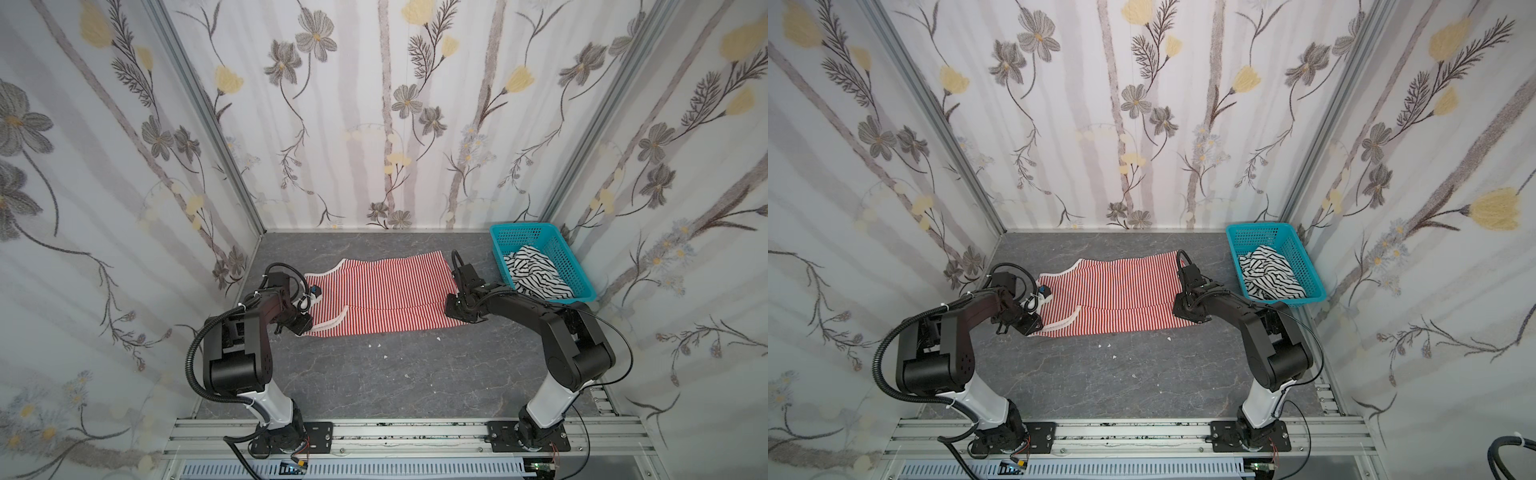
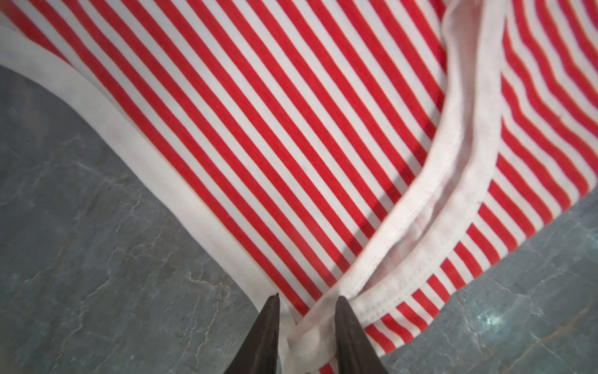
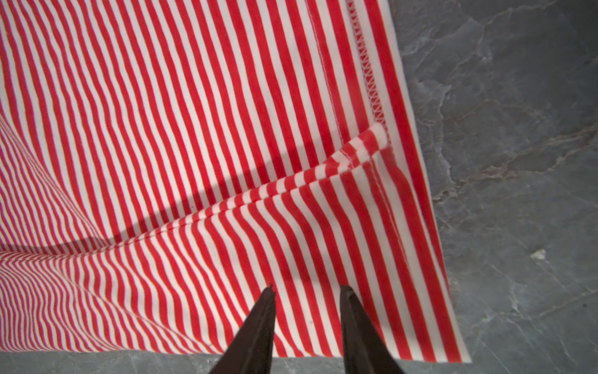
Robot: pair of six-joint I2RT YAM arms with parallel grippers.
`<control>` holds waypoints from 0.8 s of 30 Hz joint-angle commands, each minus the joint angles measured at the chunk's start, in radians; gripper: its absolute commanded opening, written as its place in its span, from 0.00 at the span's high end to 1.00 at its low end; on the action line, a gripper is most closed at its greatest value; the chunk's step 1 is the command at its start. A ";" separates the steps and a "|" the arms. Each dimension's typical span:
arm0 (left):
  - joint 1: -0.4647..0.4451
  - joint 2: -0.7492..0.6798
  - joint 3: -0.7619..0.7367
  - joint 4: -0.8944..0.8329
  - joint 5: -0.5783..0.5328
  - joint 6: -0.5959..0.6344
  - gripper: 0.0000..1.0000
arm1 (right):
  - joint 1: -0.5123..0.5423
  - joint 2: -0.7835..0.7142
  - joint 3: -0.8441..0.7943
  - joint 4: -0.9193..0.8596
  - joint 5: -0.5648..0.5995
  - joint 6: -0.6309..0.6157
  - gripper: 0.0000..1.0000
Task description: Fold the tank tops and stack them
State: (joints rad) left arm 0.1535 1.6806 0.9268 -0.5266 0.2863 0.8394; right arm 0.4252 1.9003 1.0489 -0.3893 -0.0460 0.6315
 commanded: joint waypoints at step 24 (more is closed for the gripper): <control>0.008 -0.332 -0.401 0.172 -0.309 0.227 0.72 | 0.140 -0.218 -0.366 0.028 0.038 0.094 0.63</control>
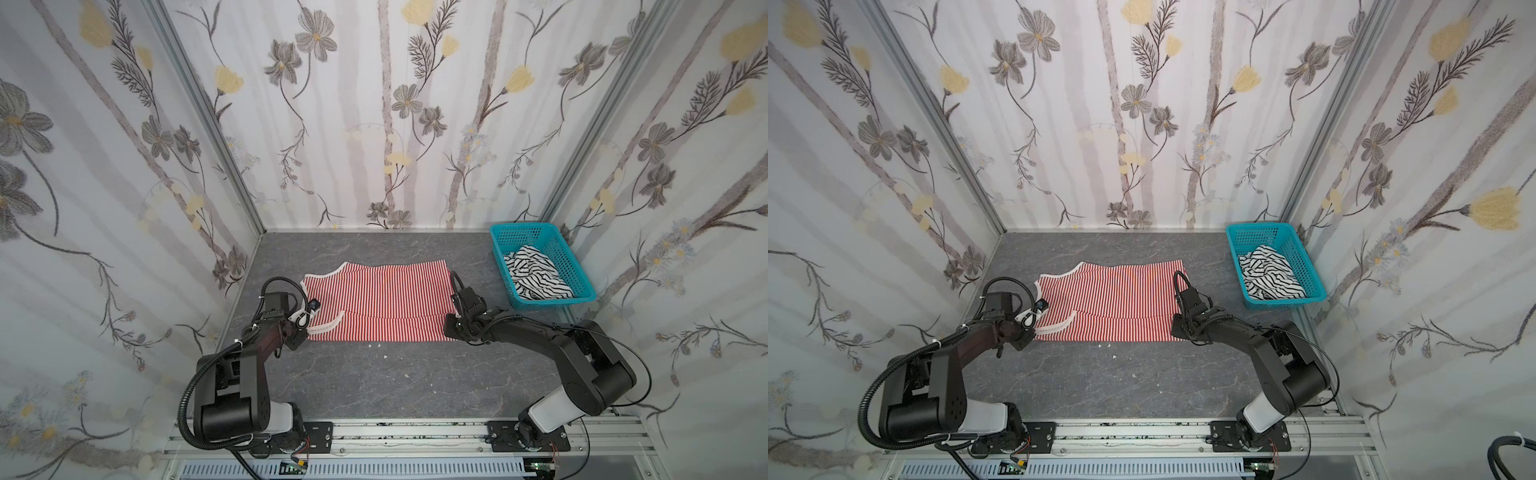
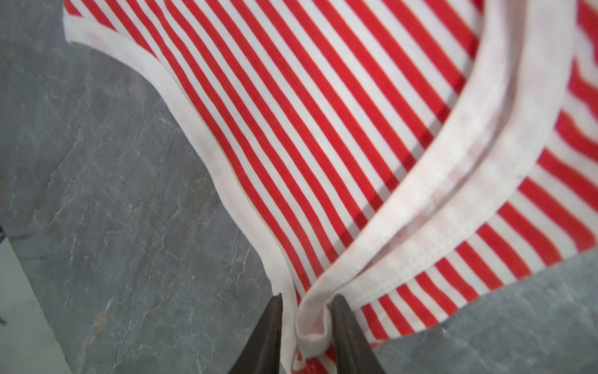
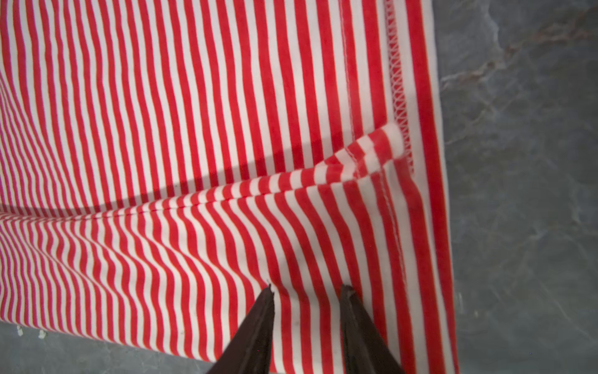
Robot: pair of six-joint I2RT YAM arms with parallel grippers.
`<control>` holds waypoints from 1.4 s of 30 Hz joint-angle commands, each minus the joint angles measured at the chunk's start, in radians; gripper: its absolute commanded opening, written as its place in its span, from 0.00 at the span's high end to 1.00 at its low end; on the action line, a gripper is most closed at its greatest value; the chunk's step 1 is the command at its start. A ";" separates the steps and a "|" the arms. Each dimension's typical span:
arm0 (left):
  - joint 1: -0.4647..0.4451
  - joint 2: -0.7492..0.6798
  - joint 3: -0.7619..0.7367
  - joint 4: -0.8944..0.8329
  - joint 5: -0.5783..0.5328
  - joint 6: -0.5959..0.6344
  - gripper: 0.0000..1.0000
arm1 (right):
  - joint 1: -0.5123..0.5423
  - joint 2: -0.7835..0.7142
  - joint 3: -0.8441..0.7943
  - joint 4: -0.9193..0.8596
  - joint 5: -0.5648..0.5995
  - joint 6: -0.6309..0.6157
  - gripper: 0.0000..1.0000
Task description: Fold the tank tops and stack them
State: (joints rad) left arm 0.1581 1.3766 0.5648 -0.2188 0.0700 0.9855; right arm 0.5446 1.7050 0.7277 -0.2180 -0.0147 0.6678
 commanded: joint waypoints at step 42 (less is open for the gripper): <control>-0.162 0.587 0.920 -0.277 0.389 -0.519 0.52 | -0.275 0.459 0.730 -0.242 -0.163 -0.123 0.57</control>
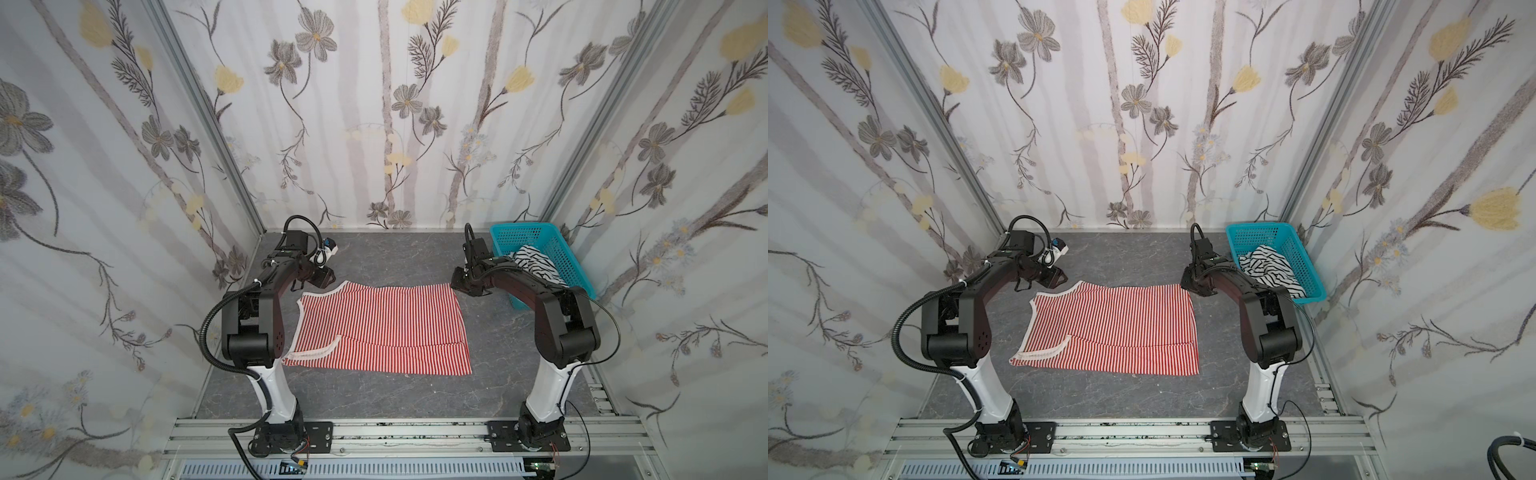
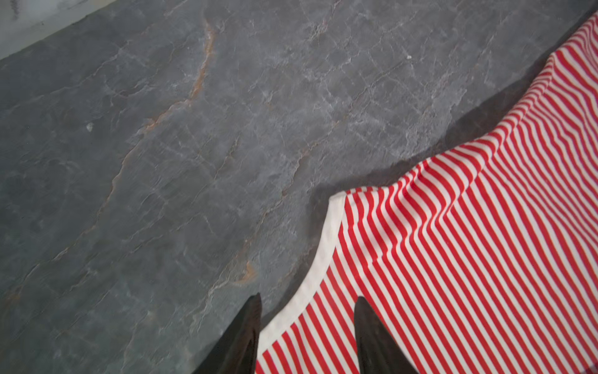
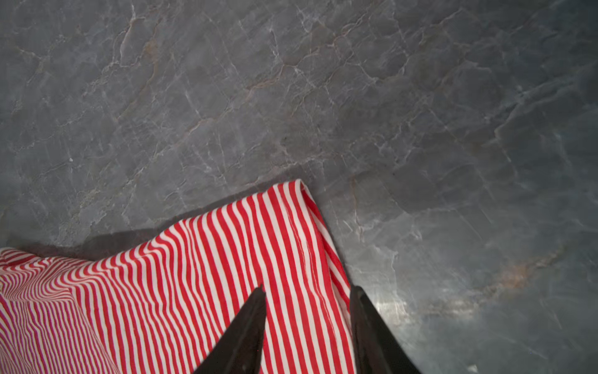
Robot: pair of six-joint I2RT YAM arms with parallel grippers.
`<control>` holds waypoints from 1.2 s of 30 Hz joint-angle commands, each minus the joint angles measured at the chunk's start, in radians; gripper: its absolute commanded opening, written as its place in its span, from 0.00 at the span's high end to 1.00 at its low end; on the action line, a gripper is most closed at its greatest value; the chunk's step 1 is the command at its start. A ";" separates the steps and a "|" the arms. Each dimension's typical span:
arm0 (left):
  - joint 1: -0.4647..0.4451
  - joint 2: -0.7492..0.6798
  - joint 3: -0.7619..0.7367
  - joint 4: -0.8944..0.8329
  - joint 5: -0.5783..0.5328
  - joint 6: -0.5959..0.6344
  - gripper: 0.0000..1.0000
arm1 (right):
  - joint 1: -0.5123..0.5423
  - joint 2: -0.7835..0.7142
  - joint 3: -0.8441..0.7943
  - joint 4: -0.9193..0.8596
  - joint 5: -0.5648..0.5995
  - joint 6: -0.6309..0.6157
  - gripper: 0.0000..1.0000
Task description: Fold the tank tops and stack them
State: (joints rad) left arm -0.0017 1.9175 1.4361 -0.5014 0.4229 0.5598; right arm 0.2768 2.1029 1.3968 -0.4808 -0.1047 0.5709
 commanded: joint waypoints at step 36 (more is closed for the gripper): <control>-0.061 0.093 0.014 0.069 0.044 -0.181 0.54 | -0.018 0.232 0.209 -0.013 -0.041 -0.060 0.71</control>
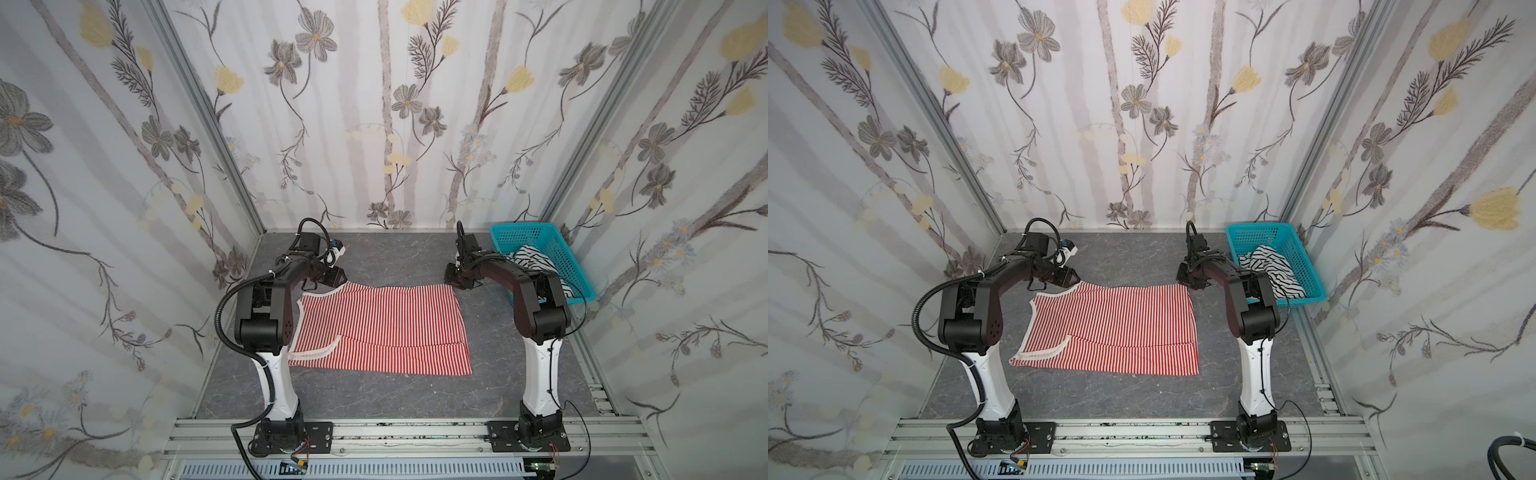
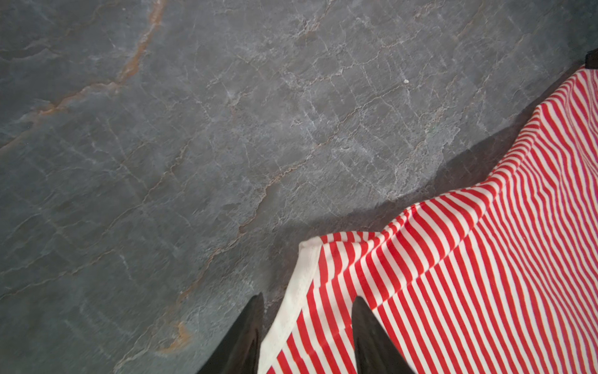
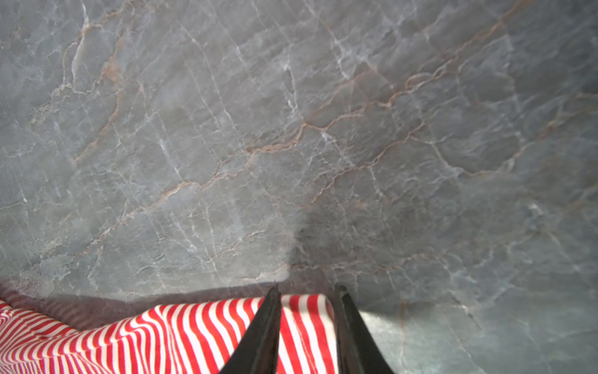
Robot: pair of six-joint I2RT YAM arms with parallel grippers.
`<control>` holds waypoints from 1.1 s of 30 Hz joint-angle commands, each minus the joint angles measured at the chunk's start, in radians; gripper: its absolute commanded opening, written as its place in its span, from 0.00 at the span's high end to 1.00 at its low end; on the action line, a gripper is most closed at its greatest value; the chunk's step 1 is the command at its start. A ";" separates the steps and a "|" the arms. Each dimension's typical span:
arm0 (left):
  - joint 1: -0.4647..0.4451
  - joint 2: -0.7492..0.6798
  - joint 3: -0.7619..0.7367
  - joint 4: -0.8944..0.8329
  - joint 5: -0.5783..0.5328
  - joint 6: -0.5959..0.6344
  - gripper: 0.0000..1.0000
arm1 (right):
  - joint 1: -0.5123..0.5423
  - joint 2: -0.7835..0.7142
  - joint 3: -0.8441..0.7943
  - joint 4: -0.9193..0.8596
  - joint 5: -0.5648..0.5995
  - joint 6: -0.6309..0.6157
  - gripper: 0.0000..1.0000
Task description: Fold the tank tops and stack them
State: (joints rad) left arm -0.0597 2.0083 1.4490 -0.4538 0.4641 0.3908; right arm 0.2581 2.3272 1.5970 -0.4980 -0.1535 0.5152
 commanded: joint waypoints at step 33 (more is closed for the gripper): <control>-0.044 0.144 0.075 0.024 -0.028 -0.047 0.68 | 0.026 -0.116 -0.075 0.062 -0.038 -0.021 1.00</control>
State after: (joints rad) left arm -0.1032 2.1494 1.5318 -0.4332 0.4221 0.3401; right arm 0.2821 2.2162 1.5215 -0.4725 -0.1802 0.5026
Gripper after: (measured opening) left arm 0.349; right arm 0.048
